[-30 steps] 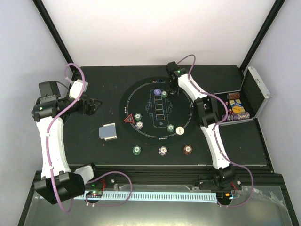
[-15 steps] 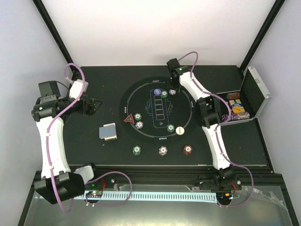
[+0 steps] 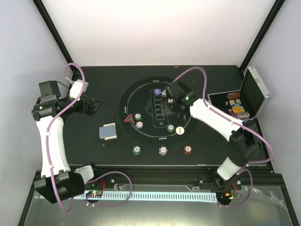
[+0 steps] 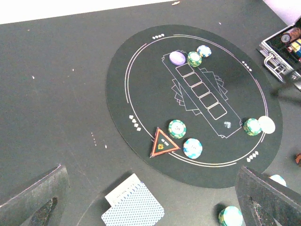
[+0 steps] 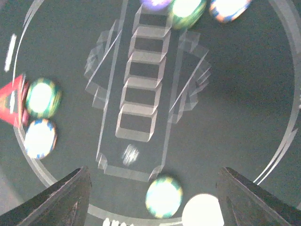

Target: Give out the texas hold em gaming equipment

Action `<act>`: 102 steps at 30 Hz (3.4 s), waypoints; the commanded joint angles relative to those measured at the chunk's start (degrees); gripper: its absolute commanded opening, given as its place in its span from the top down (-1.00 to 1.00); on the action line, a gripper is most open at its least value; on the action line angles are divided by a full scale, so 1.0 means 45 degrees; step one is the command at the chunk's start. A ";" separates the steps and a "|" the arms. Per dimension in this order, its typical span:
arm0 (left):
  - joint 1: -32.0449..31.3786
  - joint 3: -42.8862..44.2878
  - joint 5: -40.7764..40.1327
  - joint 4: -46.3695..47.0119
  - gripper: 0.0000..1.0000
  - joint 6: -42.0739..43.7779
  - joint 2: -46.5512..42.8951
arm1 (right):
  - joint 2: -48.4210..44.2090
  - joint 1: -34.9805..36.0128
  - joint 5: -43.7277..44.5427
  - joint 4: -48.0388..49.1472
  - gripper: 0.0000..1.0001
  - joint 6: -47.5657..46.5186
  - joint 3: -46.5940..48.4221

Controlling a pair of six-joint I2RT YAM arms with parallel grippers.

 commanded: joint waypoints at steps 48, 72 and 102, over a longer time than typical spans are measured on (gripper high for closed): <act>0.0050 -0.0048 0.0078 -0.1106 -0.98 0.0017 -0.1516 | -0.0293 0.6645 -0.0295 0.2469 -0.23 0.3434 -0.6804; 0.0051 0.0070 0.0455 -0.1272 -0.98 0.0148 -0.1569 | -0.1133 0.6555 0.0269 0.1282 0.02 0.3003 -0.6175; 0.0050 0.0113 0.0410 -0.1283 -0.98 0.0248 -0.1680 | -0.1113 0.6543 0.0212 0.1450 0.24 0.3165 -0.6355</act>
